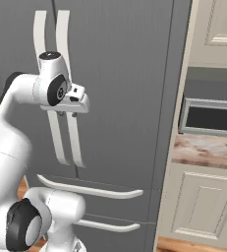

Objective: Retrieve the kiwi and tangerine from the fridge and place them into the bowl on the dining table.

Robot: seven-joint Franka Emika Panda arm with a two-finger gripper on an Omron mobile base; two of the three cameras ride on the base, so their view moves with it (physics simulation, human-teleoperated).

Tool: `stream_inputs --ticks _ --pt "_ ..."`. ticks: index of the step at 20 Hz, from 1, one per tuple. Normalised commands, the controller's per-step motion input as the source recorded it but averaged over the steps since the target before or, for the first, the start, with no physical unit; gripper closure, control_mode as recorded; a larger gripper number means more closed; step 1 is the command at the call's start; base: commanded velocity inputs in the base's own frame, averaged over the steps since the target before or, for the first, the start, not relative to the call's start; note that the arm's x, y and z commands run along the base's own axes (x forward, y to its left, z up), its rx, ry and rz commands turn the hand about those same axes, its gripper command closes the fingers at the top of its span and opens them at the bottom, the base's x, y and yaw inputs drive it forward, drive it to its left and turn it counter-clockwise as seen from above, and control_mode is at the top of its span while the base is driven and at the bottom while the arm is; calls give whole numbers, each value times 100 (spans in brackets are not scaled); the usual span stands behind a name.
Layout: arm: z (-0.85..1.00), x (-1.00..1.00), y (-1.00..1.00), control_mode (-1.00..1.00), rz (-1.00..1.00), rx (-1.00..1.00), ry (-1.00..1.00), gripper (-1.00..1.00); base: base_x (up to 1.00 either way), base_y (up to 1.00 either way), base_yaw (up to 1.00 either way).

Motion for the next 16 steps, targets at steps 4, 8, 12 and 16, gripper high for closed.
stream_inputs --ticks 4,8,12,16 --pt "0 -18 0 -100 0 0 0 -100 0 0 0" --pt "-5 -63 0 -100 0 0 -5 -100 0 0 0" --pt "-10 -65 0 -100 0 0 -8 -100 0 0 0" --pt "-12 -56 0 -100 0 0 -7 -100 0 0 0"
